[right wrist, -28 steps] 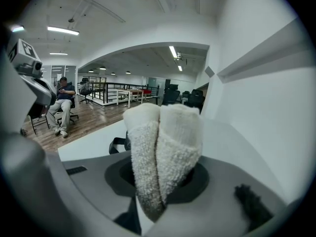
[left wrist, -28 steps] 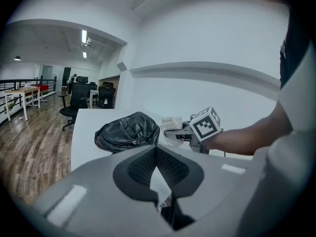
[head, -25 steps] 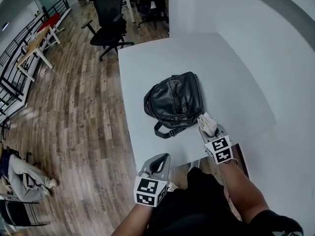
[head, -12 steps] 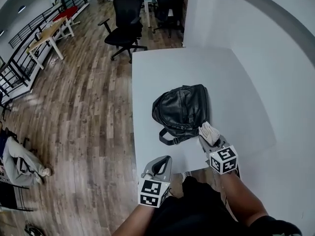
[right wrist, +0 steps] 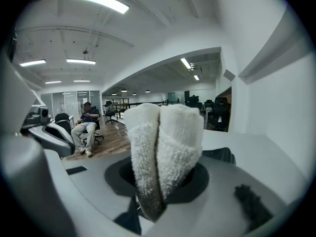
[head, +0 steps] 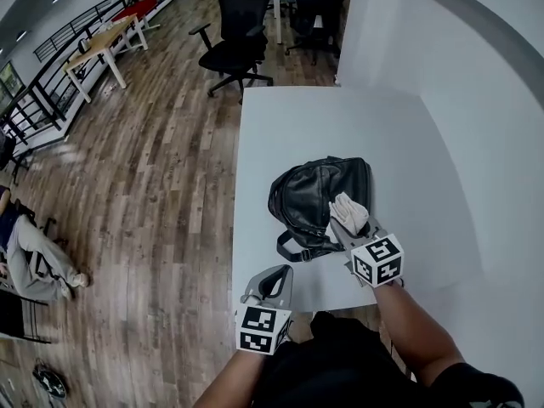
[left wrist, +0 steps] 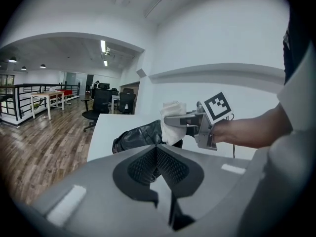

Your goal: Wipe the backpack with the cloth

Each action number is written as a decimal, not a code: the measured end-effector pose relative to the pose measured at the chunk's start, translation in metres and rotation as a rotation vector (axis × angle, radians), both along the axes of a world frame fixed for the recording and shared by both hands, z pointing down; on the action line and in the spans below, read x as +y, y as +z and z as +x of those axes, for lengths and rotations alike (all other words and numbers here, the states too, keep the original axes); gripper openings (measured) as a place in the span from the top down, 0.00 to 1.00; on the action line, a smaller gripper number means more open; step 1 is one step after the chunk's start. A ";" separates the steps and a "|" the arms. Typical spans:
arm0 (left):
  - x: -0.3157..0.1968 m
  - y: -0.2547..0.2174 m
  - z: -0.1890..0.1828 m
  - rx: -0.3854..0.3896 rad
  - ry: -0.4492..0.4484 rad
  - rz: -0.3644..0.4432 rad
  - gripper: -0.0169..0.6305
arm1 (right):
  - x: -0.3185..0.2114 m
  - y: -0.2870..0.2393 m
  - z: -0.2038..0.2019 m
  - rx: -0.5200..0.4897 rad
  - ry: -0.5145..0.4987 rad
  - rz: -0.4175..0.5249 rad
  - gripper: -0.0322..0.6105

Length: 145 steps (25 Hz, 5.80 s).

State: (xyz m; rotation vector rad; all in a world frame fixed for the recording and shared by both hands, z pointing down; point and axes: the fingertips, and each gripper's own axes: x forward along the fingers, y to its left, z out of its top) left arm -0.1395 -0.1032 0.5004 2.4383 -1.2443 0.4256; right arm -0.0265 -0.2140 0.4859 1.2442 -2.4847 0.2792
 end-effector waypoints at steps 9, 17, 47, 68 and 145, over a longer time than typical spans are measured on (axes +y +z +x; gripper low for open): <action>-0.022 0.022 0.019 -0.083 -0.005 -0.053 0.96 | -0.098 0.020 -0.028 0.077 -0.092 0.036 0.79; -0.027 0.043 0.001 -0.083 -0.095 -0.111 0.96 | -0.163 0.058 -0.057 0.013 -0.084 -0.044 0.79; -0.056 0.048 0.009 -0.042 -0.092 -0.115 0.96 | -0.204 0.079 -0.046 0.080 -0.054 -0.053 0.80; -0.066 0.031 0.032 -0.040 0.024 -0.059 0.96 | -0.208 0.036 0.028 0.109 0.087 0.007 0.80; -0.040 0.047 -0.003 0.026 -0.082 -0.195 0.96 | -0.152 0.091 -0.103 -0.035 -0.112 -0.140 0.79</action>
